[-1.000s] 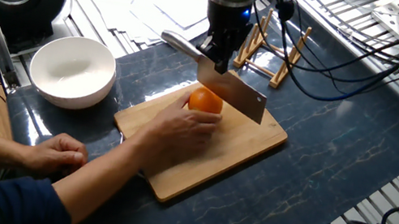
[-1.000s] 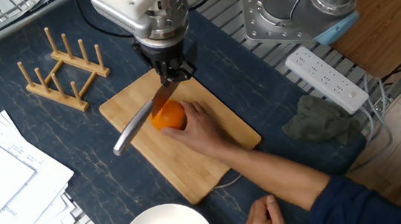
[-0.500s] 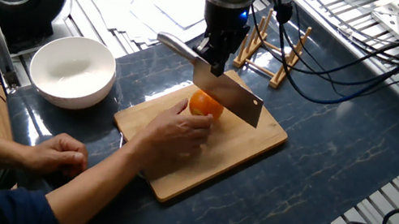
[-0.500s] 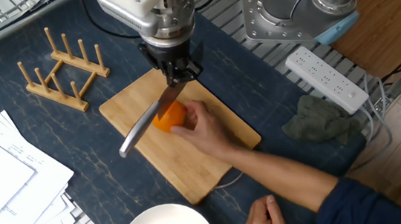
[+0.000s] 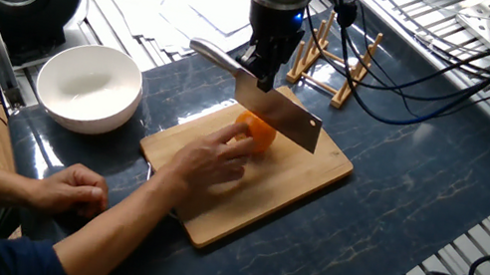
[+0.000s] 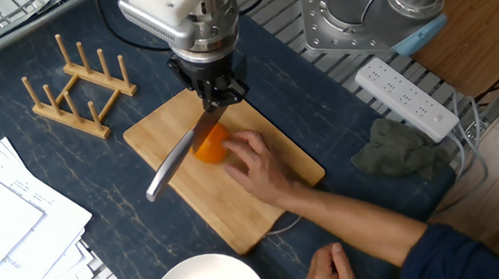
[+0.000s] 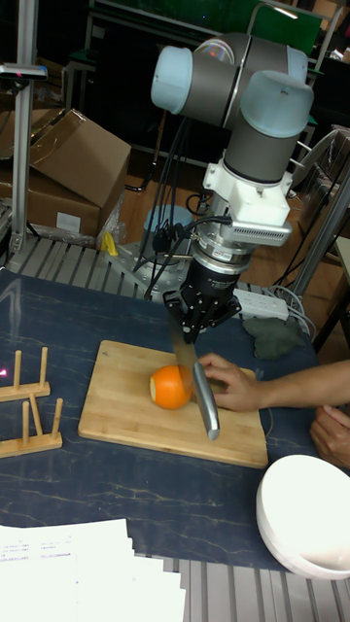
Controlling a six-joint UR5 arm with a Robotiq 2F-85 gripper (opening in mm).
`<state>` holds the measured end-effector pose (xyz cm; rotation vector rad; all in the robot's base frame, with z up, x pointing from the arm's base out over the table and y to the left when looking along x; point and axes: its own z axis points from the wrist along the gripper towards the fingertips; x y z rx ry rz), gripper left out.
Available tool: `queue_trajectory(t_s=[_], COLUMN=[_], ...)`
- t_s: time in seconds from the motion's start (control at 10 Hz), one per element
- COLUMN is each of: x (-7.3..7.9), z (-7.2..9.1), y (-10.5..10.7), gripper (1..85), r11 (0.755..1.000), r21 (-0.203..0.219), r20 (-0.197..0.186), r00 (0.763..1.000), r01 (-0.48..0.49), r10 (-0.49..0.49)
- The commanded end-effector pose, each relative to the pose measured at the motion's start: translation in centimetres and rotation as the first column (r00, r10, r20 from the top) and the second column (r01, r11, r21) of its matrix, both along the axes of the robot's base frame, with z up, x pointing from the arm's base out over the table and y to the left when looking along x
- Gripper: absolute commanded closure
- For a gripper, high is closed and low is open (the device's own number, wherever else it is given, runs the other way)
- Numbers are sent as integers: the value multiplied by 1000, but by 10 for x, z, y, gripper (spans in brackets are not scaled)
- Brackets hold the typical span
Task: Chop the orange
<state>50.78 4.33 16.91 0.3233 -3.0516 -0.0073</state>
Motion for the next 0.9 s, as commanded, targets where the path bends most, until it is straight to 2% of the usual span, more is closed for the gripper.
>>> queue_trajectory(t_s=[0.0,0.2,0.5,0.8], x=[3,5,5,6], z=[0,-1,-1,-5], y=[2,5,0,5], gripper=[843,843,843,843], r11=[1000,1000,1000,1000], r21=[13,19,1,-3], r20=[8,12,11,16], r00=[1000,1000,1000,1000], r01=[-2,8,-4,7], r10=[2,-9,4,-7])
